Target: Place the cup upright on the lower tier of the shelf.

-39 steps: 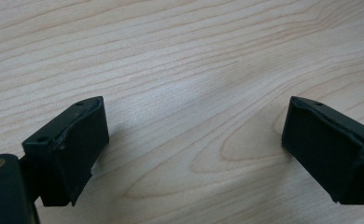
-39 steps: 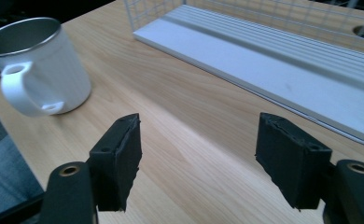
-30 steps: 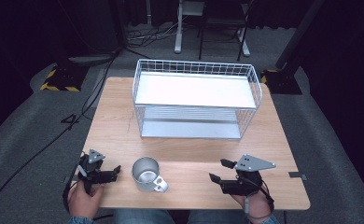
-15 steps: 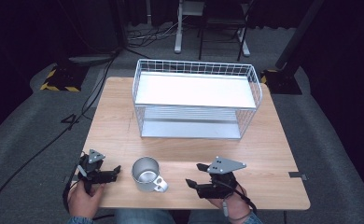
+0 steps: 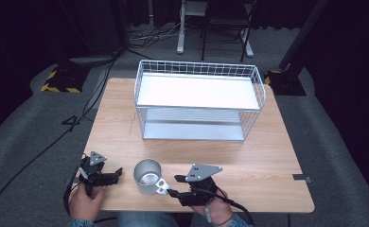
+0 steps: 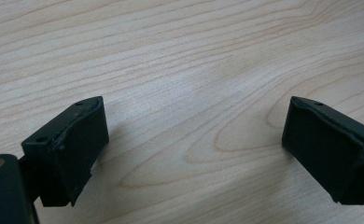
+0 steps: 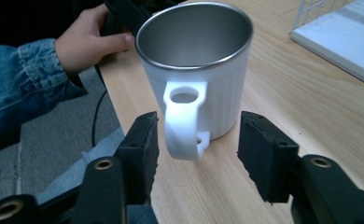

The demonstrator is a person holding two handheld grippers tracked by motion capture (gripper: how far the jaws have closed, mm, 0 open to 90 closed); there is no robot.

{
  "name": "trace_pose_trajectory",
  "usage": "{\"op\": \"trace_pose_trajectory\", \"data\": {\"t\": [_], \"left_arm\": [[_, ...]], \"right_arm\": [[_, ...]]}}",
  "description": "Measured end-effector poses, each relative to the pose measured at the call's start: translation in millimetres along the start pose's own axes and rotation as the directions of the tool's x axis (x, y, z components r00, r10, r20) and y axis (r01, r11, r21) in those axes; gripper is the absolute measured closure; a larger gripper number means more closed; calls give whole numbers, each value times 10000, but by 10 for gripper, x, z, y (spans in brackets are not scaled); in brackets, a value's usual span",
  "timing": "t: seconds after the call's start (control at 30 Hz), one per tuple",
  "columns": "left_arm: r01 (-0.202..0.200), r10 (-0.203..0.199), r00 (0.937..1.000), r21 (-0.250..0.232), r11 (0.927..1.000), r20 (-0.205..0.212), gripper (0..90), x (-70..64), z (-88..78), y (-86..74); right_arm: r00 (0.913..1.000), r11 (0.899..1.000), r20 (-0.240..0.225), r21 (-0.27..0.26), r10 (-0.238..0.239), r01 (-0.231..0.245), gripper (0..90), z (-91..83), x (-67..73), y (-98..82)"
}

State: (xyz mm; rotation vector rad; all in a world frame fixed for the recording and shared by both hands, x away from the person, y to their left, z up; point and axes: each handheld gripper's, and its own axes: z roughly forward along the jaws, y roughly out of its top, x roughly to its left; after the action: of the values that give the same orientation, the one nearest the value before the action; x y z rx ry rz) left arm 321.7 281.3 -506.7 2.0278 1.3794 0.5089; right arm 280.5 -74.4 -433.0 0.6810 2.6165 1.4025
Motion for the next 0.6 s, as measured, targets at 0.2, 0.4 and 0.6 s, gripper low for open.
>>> {"op": "trace_pose_trajectory", "data": {"t": [0.2,0.4,0.6], "left_arm": [[-21,21,10000,3,10000,5,74,2,0,0],[-7,7,10000,-6,10000,2,74,1,1,0],[-47,47,10000,10,10000,11,74,3,0,1]], "right_arm": [[9998,9995,-107,272,-143,146,531,155,50,12],[9999,9992,-105,398,-104,108,597,259,64,28],[9999,9983,-112,577,27,-21,652,322,54,47]]}}
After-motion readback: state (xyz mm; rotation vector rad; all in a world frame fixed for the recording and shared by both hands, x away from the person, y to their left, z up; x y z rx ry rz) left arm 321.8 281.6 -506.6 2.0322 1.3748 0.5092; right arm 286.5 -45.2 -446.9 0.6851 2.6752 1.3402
